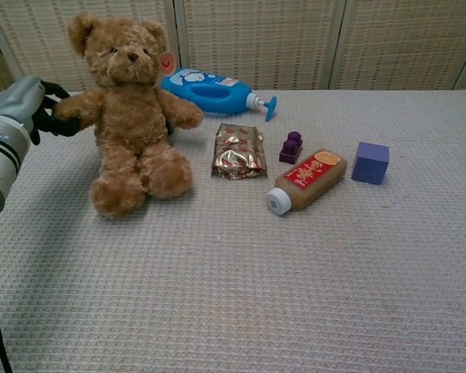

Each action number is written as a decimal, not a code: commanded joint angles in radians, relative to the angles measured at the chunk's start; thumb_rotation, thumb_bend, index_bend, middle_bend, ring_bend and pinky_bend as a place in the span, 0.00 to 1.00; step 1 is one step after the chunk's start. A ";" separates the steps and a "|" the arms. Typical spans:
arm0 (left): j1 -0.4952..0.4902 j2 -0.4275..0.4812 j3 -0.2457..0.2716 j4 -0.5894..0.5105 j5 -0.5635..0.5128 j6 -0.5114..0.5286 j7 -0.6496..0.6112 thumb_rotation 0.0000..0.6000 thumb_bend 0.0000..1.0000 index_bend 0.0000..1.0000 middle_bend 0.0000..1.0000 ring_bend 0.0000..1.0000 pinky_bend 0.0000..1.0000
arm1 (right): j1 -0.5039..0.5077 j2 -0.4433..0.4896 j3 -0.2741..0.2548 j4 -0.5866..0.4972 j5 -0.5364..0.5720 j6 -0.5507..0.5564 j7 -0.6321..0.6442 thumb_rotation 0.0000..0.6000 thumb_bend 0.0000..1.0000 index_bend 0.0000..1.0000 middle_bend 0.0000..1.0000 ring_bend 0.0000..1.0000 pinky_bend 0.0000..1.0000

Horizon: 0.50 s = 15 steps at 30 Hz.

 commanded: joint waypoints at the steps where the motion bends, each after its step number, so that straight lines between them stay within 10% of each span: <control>1: 0.005 0.013 0.000 -0.032 -0.048 -0.030 0.046 1.00 0.48 0.40 0.55 0.51 0.72 | 0.000 0.000 0.000 -0.001 0.000 0.000 0.000 1.00 0.17 0.00 0.00 0.00 0.00; 15: 0.001 -0.010 0.022 0.026 0.069 0.025 -0.047 1.00 0.48 0.39 0.54 0.51 0.72 | -0.001 0.000 0.001 0.002 -0.002 0.005 0.005 1.00 0.17 0.00 0.00 0.00 0.00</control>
